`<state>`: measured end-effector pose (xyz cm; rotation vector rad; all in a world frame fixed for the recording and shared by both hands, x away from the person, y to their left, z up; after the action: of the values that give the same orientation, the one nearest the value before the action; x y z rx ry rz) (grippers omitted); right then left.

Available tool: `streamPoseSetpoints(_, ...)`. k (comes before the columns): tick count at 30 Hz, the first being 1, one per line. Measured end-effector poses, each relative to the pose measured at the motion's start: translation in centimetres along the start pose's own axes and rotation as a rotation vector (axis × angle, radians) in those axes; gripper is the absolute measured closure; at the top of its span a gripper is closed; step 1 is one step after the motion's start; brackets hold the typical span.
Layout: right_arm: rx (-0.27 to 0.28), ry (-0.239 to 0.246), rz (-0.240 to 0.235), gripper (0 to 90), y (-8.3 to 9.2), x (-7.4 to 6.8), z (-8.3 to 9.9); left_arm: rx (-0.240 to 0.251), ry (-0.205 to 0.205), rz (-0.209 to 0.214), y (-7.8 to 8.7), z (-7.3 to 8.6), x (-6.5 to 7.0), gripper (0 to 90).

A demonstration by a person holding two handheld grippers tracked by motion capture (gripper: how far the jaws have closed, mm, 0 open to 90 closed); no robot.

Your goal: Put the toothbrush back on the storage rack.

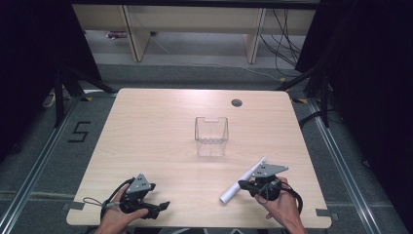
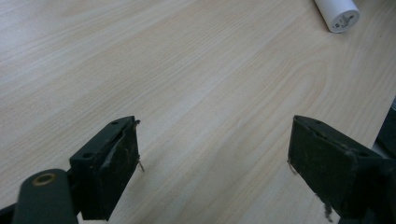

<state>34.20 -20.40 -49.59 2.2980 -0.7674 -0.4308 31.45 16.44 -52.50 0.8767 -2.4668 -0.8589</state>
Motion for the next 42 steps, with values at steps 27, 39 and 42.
streamPoseSetpoints(27, -0.103, 0.112, -0.085, 90.0, -4.7, -3.3, -1.9, 0.01, 0.006, 0.001, 0.0, 0.0, 0.1, 15.6)
streamPoseSetpoints(39, -0.146, 0.094, -0.116, 90.0, -4.6, -3.9, -1.0, 0.005, -0.005, 0.002, 0.1, 0.0, 0.1, 15.6)
streamPoseSetpoints(42, -0.178, 0.102, -0.112, 90.0, -3.7, -3.8, -0.3, 0.005, -0.005, -0.005, 0.1, 0.0, 0.0, 15.6)
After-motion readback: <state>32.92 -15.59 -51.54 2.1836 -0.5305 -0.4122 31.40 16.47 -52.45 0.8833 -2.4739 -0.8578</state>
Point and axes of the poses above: each handheld gripper's, and its own axes: y roughly backward along the jaws, z roughly out of its underside, x roughly to its right, the point moved 3 cm from there along -y, roughly forward along the jaws, and after that the axes turned 1 degree about y, right-handed, at the moved point
